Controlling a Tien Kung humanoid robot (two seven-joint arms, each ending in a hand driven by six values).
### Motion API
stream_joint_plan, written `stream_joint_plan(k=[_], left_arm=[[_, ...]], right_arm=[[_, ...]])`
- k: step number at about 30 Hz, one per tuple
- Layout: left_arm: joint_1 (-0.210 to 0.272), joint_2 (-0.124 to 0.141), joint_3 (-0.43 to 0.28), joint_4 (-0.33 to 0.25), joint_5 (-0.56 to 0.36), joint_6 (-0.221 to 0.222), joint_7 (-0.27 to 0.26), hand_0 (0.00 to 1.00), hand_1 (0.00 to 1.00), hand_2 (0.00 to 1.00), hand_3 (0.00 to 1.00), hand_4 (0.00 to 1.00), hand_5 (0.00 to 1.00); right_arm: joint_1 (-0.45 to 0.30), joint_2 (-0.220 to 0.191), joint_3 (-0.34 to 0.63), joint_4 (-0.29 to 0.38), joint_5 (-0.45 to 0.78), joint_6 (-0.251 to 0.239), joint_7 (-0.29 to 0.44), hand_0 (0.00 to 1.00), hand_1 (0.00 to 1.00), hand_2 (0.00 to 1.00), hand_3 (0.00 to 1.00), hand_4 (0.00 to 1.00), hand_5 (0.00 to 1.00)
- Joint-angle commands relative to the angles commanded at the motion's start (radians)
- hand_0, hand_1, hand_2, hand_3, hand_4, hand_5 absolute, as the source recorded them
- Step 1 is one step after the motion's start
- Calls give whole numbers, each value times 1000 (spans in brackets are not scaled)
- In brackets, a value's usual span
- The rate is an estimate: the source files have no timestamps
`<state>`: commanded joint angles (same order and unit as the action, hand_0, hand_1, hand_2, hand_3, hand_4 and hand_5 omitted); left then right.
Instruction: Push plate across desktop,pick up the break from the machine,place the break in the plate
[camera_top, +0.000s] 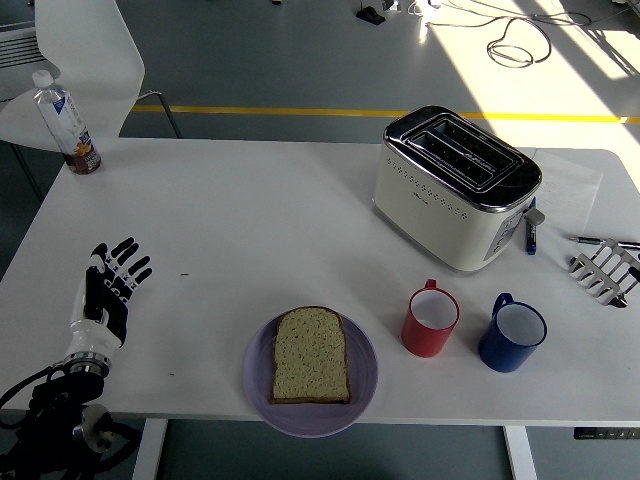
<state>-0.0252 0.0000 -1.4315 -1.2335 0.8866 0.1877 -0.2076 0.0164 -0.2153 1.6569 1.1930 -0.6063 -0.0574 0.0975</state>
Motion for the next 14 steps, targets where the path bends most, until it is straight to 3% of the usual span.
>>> stream_joint_plan(k=[14], left_arm=[[-3,0,-15,-4,1,4,-5,734,740,813,716,490,986]], right_arm=[[12,-4,-6,-1,-1,1,0,742,709,703,706,544,569]])
